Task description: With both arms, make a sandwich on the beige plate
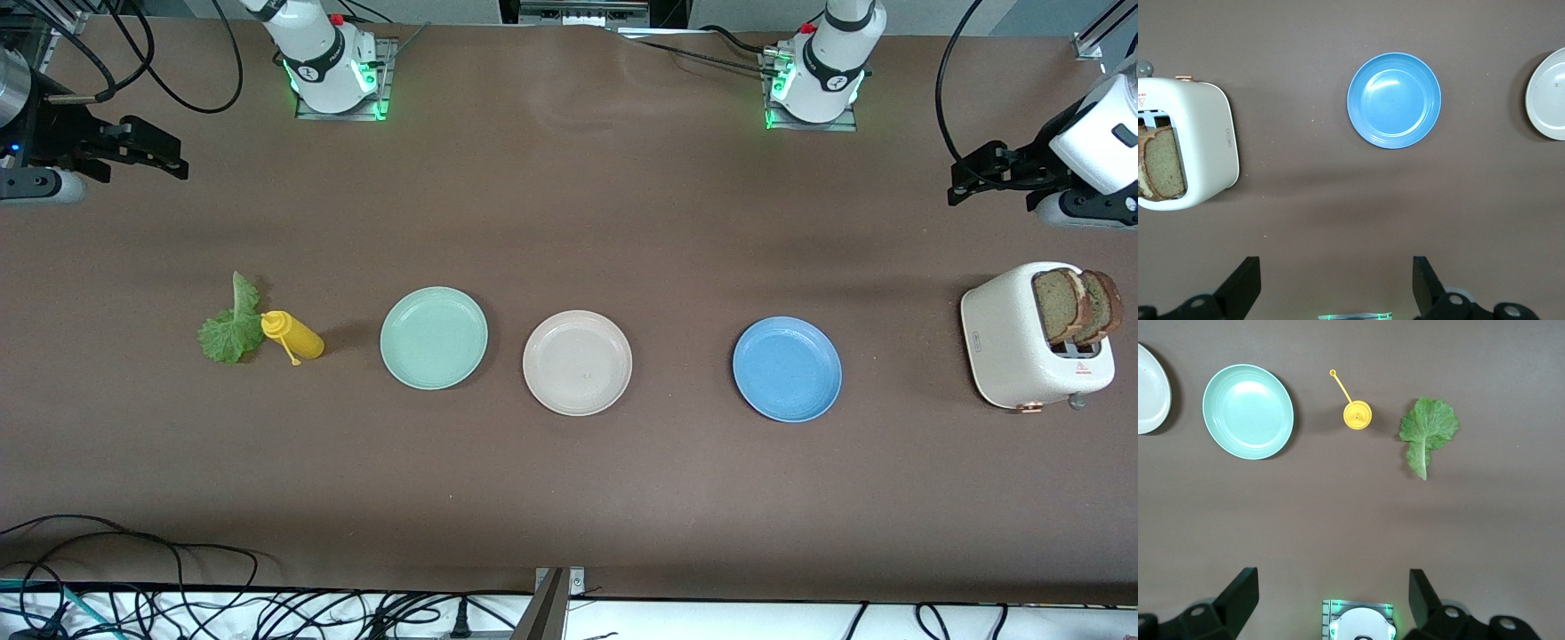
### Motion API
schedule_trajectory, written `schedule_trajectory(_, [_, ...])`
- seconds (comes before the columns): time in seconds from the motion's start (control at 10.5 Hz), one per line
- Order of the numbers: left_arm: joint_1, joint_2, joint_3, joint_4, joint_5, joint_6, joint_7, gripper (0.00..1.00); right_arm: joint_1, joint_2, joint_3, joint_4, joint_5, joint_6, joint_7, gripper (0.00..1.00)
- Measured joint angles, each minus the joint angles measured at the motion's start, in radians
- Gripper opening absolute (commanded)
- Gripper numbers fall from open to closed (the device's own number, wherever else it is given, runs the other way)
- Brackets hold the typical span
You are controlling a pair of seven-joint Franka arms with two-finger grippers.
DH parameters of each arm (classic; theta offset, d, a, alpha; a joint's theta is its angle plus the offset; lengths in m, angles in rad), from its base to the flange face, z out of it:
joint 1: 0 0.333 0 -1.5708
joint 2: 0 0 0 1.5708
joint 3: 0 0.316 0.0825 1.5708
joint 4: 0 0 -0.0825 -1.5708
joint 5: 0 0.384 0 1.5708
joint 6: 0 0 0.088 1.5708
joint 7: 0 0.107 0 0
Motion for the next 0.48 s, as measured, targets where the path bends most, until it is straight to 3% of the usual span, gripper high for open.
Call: schedule_trajectory(0.48, [0.000, -0.001, -0.002, 0.000, 0.000, -0.012, 0.000, 1.00, -0.001, 0.001, -0.005, 0.000, 0.000, -0.016, 0.003, 1.00])
